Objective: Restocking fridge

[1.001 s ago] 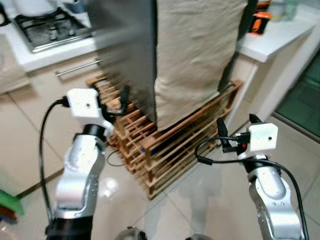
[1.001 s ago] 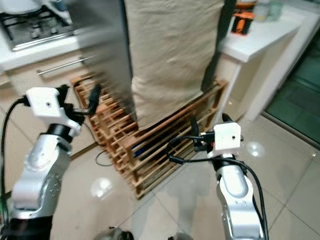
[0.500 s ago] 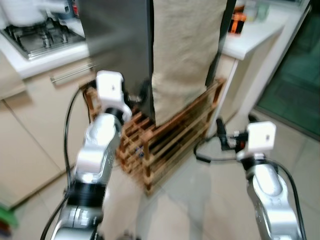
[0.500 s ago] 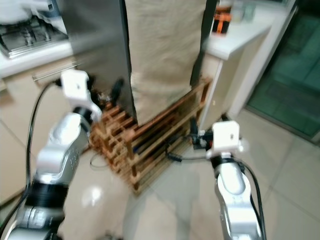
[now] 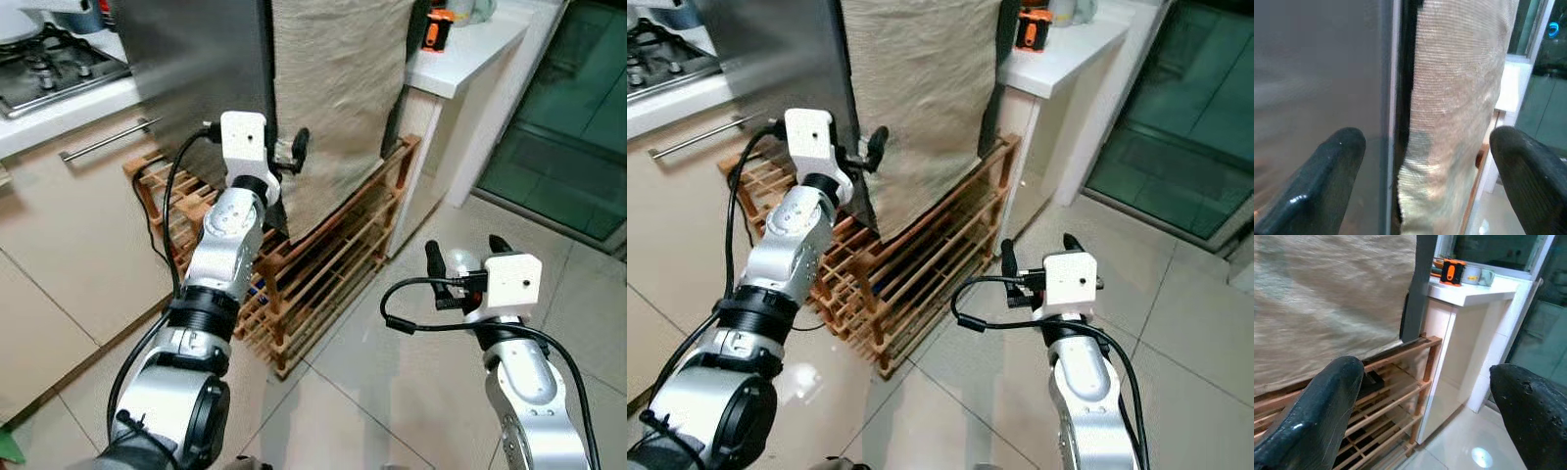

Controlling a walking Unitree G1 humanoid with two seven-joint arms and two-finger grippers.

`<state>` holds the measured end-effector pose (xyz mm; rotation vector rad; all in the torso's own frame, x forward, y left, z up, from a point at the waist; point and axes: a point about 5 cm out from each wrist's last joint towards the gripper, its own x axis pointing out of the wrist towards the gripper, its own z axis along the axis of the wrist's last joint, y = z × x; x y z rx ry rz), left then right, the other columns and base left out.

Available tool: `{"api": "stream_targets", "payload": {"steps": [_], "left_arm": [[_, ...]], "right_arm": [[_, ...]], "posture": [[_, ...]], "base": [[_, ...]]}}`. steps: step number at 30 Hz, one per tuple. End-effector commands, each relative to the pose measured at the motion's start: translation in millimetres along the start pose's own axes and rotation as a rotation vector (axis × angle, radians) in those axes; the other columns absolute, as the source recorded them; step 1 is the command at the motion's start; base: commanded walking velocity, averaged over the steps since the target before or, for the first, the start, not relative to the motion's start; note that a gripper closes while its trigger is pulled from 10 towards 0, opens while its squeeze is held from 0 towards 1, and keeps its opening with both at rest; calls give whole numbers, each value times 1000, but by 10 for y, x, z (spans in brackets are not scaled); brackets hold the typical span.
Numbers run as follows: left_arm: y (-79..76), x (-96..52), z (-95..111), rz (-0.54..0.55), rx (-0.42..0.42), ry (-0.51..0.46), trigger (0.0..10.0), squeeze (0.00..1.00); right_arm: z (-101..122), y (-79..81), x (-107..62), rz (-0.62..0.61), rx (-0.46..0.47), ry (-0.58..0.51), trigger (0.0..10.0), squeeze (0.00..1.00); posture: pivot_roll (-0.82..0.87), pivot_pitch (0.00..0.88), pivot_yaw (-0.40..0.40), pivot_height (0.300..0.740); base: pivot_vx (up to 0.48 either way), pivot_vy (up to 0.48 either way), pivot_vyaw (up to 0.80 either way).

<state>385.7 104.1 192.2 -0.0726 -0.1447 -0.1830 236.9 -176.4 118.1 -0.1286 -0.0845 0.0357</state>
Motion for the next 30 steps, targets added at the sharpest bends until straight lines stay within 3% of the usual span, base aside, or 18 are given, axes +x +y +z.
{"api": "stream_targets", "payload": {"steps": [1, 14, 24, 30], "left_arm": [[20, 47, 47, 10, 7, -14, 10000, 0], [-98, 156, 143, -76, -56, -67, 10000, 0], [-138, 196, 125, -118, -84, -44, 10000, 0], [-29, 242, 69, -60, -233, 40, 10000, 0]], "right_arm": [[17, -15, -34, -11, -4, 5, 10000, 0], [15, -56, -147, -38, -11, 24, 10000, 0], [4, -56, -143, -38, -9, 30, 10000, 0], [-2, -61, -141, -43, -1, 37, 10000, 0]], "posture": [[-203, 78, 34, 740], [-232, 93, 46, 740], [-227, 92, 46, 740], [-235, 89, 50, 740]], "base": [[0, 0, 0], [0, 0, 0], [0, 0, 0], [0, 0, 0]]}}
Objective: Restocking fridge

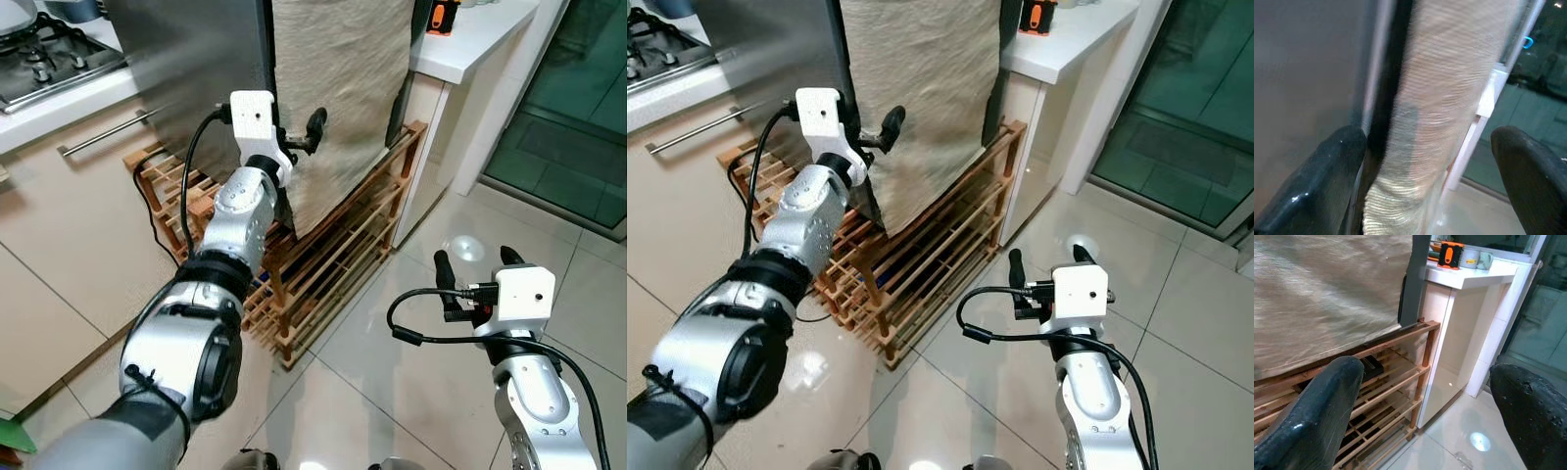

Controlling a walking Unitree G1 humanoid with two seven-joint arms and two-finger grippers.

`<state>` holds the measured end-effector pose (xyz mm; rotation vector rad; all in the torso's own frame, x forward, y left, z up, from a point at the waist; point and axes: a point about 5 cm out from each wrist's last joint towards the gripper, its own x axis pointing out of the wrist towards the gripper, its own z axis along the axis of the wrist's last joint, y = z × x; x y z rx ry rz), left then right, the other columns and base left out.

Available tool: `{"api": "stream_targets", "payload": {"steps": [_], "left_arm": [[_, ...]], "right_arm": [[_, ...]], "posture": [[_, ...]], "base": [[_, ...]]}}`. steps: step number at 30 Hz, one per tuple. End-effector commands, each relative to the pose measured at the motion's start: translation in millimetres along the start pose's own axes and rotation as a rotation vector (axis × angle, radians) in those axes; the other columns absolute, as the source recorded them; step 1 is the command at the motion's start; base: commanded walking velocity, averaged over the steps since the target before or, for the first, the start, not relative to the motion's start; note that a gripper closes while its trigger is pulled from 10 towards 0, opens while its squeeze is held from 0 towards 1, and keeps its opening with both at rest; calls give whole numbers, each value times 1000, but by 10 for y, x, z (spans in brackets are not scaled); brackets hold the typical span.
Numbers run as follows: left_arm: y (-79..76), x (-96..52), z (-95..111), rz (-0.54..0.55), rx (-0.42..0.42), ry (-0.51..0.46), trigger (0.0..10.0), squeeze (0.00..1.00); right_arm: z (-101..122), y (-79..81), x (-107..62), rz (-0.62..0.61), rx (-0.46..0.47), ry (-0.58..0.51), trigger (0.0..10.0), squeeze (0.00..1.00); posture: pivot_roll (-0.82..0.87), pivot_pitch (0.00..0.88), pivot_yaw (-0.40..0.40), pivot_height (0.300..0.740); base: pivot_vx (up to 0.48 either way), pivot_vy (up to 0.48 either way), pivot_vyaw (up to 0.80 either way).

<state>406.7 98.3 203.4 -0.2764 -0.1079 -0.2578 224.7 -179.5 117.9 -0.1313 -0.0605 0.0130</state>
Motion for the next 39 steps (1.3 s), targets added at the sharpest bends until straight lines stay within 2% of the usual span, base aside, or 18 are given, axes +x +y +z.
{"api": "stream_targets", "payload": {"steps": [1, 4, 7, 10, 13, 18, 21, 24, 25, 26, 27, 28, 29, 31, 34, 36, 37, 39], "left_arm": [[20, 12, -20, 14, -52, 31, 10000, 0], [84, 5, -39, 48, -86, 48, 10000, 0], [78, 7, -30, 40, -60, 39, 10000, 0], [-96, 33, 57, -93, 34, -33, 10000, 0], [-181, 41, 96, -165, 51, -63, 10000, 0], [-582, 10, 159, -545, 112, -110, 10000, 0], [-630, 2, 150, -585, 113, -105, 10000, 0], [-1020, -63, 38, -800, 53, -66, 10000, 0], [-1020, -63, 38, -800, 53, -66, 10000, 0], [-1274, -129, -50, -916, 1, -44, 10000, 0], [-1274, -129, -50, -916, 1, -44, 10000, 0], [-1550, -228, -153, -1021, -59, -20, 10000, 0], [-1550, -228, -153, -1021, -59, -20, 10000, 0], [-1775, -333, -234, -1103, -120, -6, 10000, 0], [-1902, -414, -295, -1153, -150, 4, 10000, 0], [-1913, -444, -319, -1164, -151, 4, 10000, 0], [-1867, -432, -311, -1142, -149, -3, 10000, 0], [-1596, -360, -276, -1002, -104, -32, 10000, 0]], "right_arm": [[-7, -39, -19, -25, 4, 13, 10000, 0], [-9, -50, -25, -32, 4, 17, 10000, 0], [-9, -61, -33, -35, 3, 18, 10000, 0], [-3, -64, -36, -34, -1, 18, 10000, 0], [1, -62, -35, -33, -2, 18, 10000, 0], [4, -62, -31, -29, -7, 18, 10000, 0], [4, -59, -31, -28, -7, 18, 10000, 0], [-2, -46, -59, -26, -7, 21, 10000, 0], [-2, -46, -59, -26, -7, 21, 10000, 0], [-3, -44, -64, -26, -7, 21, 10000, 0], [-3, -44, -64, -26, -7, 21, 10000, 0], [7, -39, -65, -24, -7, 18, 10000, 0], [7, -39, -65, -24, -7, 18, 10000, 0], [18, -37, -63, -18, -9, 15, 10000, 0], [26, -36, -60, -13, -13, 13, 10000, 0], [33, -33, -55, -9, -17, 10, 10000, 0], [38, -34, -49, -9, -19, 8, 10000, 0], [47, -38, -22, -17, -23, 6, 10000, 0]], "posture": [[-235, 89, 50, 740], [-240, 90, 51, 740], [-243, 91, 48, 740], [-245, 94, 46, 740], [-245, 94, 46, 740], [-250, 91, 48, 740], [-250, 91, 48, 740], [-268, 79, 55, 740], [-268, 79, 55, 740], [-276, 71, 56, 740], [-276, 71, 56, 740], [-283, 65, 55, 740], [-283, 65, 55, 740], [-289, 59, 53, 740], [-292, 56, 52, 740], [-294, 51, 52, 740], [-293, 50, 52, 740], [-285, 46, 51, 740]], "base": [[0, 0, 0], [0, 0, 0], [0, 0, 0], [0, 0, 0], [0, 0, 0], [0, 0, 0], [0, 0, 0], [0, 0, 0], [0, 0, 0], [0, 0, 0], [0, 0, 0], [0, 0, 0], [0, 0, 0], [0, 0, 0], [0, 0, 0], [0, 0, 0], [0, 0, 0], [0, 0, 0]]}}
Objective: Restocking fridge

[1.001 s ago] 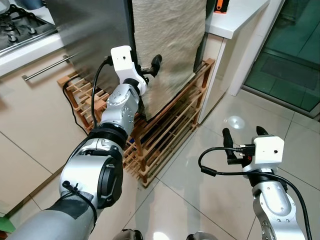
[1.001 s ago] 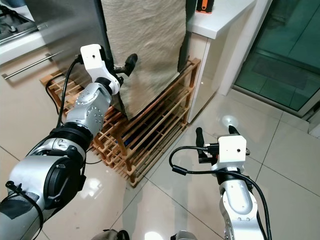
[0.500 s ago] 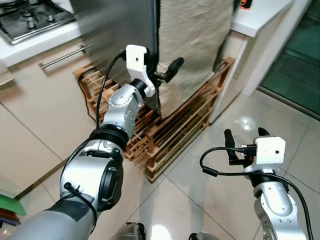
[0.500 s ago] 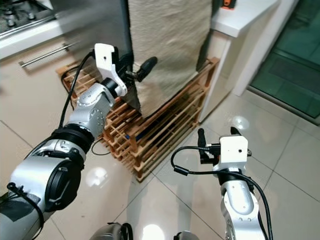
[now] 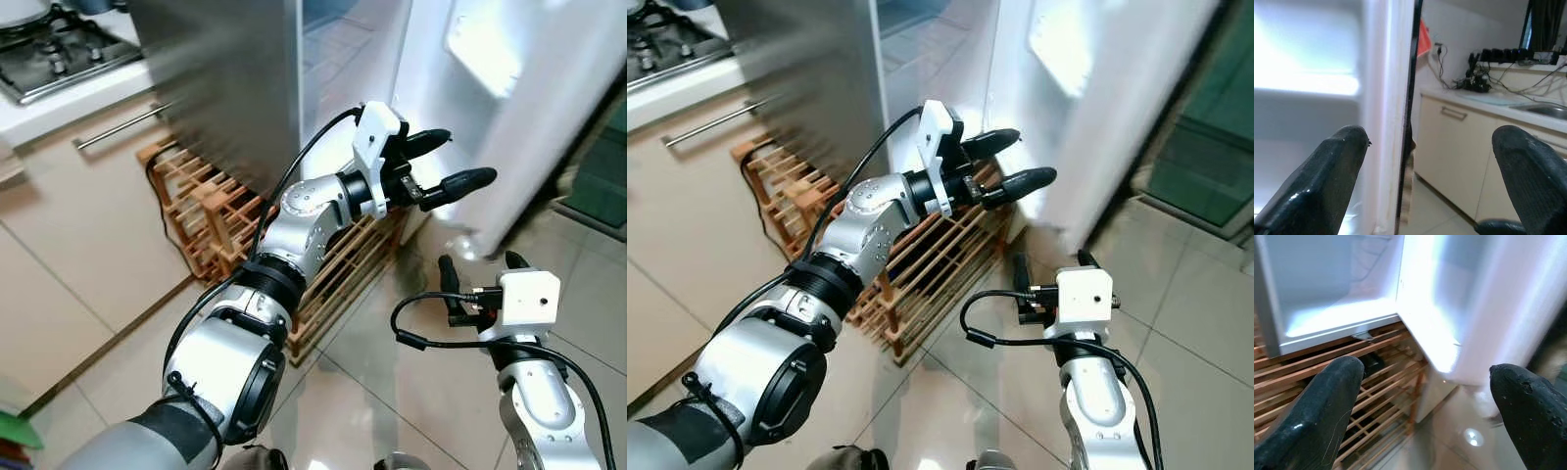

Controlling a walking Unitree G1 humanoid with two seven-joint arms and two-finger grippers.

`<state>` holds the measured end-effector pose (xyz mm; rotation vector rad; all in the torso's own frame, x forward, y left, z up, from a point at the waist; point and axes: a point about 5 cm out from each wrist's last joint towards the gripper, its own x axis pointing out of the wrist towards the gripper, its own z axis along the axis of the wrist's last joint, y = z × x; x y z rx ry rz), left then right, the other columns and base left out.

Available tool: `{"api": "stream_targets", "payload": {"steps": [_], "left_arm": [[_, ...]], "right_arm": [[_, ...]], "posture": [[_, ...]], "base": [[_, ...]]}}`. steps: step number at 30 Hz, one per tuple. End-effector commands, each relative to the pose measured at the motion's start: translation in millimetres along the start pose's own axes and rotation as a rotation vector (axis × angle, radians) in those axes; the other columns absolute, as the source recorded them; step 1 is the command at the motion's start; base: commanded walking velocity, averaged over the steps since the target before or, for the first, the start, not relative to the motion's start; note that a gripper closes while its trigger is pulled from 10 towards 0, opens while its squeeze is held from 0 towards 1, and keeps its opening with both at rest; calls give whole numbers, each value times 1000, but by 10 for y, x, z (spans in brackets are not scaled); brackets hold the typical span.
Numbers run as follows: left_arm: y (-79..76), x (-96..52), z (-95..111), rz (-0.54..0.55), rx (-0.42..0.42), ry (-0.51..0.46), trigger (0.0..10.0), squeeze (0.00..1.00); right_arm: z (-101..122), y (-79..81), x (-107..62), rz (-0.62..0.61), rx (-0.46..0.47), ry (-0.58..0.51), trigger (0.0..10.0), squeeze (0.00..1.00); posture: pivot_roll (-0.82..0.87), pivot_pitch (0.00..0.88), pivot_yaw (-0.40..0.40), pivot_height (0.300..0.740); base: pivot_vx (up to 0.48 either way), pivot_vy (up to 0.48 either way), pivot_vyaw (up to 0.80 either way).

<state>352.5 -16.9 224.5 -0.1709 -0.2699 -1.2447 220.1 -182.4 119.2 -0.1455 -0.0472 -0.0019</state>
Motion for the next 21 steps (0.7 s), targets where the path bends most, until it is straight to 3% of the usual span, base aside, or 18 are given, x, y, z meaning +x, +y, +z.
{"api": "stream_targets", "payload": {"steps": [1, 6, 8, 9, 11, 12, 14, 15, 16, 17, 19, 20, 21], "left_arm": [[-227, 116, -169, 51, -109, -75, 10000, 0], [188, -524, -169, 440, -74, -102, 10000, 0], [321, -921, -199, 636, -69, -114, 10000, 0], [321, -921, -199, 636, -69, -114, 10000, 0], [380, -1397, -252, 836, -23, -99, 10000, 0], [380, -1397, -252, 836, -23, -99, 10000, 0], [330, -1945, -338, 1059, 15, -43, 10000, 0], [232, -2237, -397, 1175, 43, 11, 10000, 0], [232, -2237, -397, 1175, 43, 11, 10000, 0], [136, -2446, -437, 1262, 66, 59, 10000, 0], [-26, -2673, -480, 1413, 104, 174, 10000, 0], [-26, -2673, -480, 1413, 104, 174, 10000, 0], [-66, -2673, -451, 1502, 147, 230, 10000, 0]], "right_arm": [[34, -10, 34, -8, -4, -8, 10000, 0], [2, -20, 97, -16, 39, 11, 10000, 0], [-15, -22, 134, -12, 54, 19, 10000, 0], [-15, -22, 134, -12, 54, 19, 10000, 0], [-32, -21, 168, -9, 65, 27, 10000, 8], [-32, -21, 168, -9, 65, 27, 10000, 8], [-58, -4, 195, 8, 72, 38, 10000, 12], [-72, 15, 216, 23, 76, 44, 10000, 16], [-72, 15, 216, 23, 76, 44, 10000, 16], [-81, 35, 237, 39, 80, 48, 10000, 20], [-81, 78, 291, 81, 86, 47, 10000, 31], [-81, 78, 291, 81, 86, 47, 10000, 31], [-93, 124, 343, 128, 102, 52, 10000, 63]], "posture": [[-274, 45, 49, 740], [-243, 45, 47, 740], [-209, 45, 45, 740], [-209, 45, 45, 740], [-181, 44, 43, 740], [-181, 44, 43, 740], [-145, 45, 31, 740], [-125, 44, 23, 740], [-125, 44, 23, 740], [-118, 44, 21, 740], [-95, 42, 10, 740], [-95, 42, 10, 740], [-68, 36, -9, 740]], "base": [[0, 0, 0], [0, 0, 0], [0, 0, 706], [0, 0, 688], [0, 0, 656], [0, 0, 656], [0, 0, 622], [0, 0, 600], [0, 0, 600], [0, 0, 594], [0, 0, 569], [0, 0, 569], [0, 0, 494]]}}
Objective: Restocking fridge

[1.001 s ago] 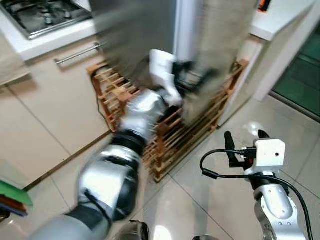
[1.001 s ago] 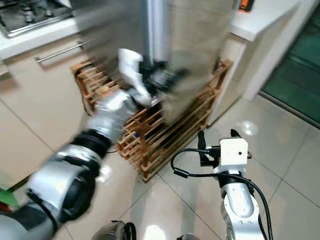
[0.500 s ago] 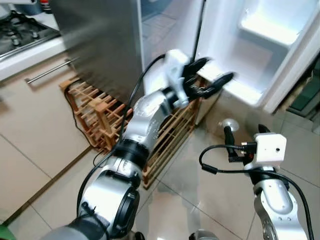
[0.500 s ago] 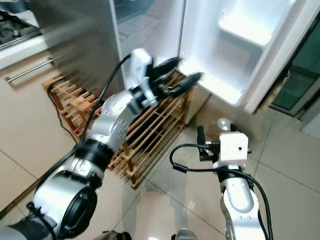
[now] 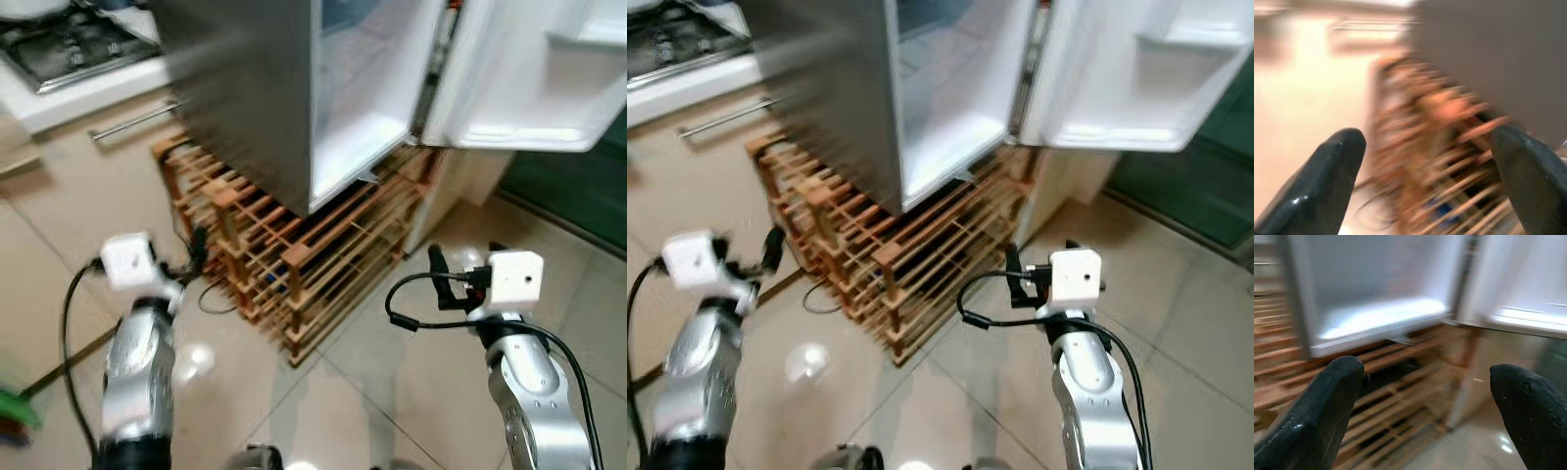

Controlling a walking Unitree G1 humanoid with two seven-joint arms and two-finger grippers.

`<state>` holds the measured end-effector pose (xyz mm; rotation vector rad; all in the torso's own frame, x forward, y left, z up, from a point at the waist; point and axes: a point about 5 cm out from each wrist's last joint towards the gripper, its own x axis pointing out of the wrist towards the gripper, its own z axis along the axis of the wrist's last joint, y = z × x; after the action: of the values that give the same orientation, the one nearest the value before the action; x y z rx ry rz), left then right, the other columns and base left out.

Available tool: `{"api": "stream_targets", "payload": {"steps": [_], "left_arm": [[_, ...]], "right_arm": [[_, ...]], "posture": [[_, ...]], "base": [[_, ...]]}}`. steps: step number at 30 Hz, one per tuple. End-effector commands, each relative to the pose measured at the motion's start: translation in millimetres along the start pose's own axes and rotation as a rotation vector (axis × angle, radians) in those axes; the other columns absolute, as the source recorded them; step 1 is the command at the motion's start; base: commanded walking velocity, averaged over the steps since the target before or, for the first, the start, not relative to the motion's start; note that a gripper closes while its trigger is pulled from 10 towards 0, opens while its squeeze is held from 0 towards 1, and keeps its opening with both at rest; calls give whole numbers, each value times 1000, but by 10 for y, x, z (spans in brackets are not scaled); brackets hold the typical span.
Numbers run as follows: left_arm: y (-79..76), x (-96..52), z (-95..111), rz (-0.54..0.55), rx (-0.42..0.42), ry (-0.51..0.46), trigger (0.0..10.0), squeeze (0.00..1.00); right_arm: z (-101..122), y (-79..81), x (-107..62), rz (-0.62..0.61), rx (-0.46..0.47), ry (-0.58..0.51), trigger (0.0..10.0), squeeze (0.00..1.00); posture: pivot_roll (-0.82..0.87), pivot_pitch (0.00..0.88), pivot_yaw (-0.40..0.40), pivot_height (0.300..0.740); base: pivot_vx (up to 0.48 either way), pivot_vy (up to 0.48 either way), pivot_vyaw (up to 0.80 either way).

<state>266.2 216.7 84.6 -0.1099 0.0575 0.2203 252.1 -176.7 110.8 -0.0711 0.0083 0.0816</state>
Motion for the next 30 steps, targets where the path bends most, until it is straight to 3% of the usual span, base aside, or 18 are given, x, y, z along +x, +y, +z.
{"api": "stream_targets", "payload": {"steps": [1, 7, 10, 16, 18, 27, 30], "left_arm": [[-97, 39, 194, 50, 59, -45, 10000, 0], [-389, 121, 387, -11, 82, -105, 10000, 0], [-468, 115, 417, -36, 105, -106, 10000, 0], [-656, 175, 505, -127, 65, -130, 10000, 0], [-714, 207, 540, -130, 103, -142, 10000, 0], [-666, 315, 553, -99, 20, -115, 10000, 0], [-615, 334, 544, -73, 1, -105, 10000, 0]], "right_arm": [[-13, 66, 48, 58, 32, 7, 10000, 63], [6, 162, 173, 137, 82, 7, 10000, 133], [21, 174, 225, 158, 103, 6, 10000, 145], [37, 182, 321, 177, 120, -5, 10000, 180], [42, 212, 348, 197, 126, -11, 10000, 184], [47, 256, 424, 198, 107, -21, 10000, 200], [33, 207, 469, 122, 69, -3, 10000, 0]], "posture": [[-68, 36, -9, 740], [-70, 18, -22, 740], [-70, 15, -22, 740], [-71, 1, -7, 740], [-71, 0, 0, 740], [-68, 0, 22, 740], [-72, 0, 19, 740]], "base": [[0, 0, 494], [0, 0, 441], [0, 0, 410], [0, 0, 408], [0, 0, 403], [0, 0, 0], [0, 480, 0]]}}
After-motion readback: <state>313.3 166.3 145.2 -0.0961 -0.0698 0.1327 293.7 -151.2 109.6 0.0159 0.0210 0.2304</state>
